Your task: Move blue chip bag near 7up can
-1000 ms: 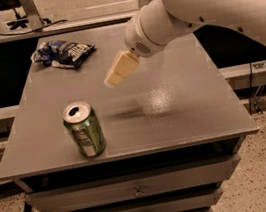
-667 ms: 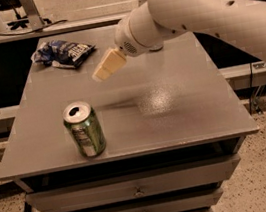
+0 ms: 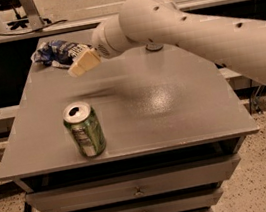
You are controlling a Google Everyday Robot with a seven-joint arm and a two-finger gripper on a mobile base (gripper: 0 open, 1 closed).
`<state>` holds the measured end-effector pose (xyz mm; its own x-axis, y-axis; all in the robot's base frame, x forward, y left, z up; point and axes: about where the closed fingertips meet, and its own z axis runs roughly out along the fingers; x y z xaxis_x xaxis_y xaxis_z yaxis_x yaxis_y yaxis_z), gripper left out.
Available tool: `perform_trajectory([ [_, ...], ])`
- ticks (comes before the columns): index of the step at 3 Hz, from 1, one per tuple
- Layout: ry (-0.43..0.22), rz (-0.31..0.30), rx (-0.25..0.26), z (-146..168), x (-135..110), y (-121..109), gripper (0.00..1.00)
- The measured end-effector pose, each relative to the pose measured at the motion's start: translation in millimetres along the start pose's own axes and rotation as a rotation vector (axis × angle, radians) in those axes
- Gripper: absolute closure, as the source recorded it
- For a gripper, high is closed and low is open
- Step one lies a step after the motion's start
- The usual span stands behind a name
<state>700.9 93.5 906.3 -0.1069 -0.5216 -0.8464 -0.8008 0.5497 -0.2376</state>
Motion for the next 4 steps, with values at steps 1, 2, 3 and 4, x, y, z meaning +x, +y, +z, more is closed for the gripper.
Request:
perform_trajectory([
  [1, -0.027, 0.039, -0.001, 37, -9, 1, 0.00],
  [2, -0.049, 0.062, -0.006, 73, -14, -2, 0.00],
  [3, -0.065, 0.086, -0.024, 103, -17, -4, 0.00],
  [4, -0.091, 0.108, -0.036, 119, -24, -4, 0.17],
])
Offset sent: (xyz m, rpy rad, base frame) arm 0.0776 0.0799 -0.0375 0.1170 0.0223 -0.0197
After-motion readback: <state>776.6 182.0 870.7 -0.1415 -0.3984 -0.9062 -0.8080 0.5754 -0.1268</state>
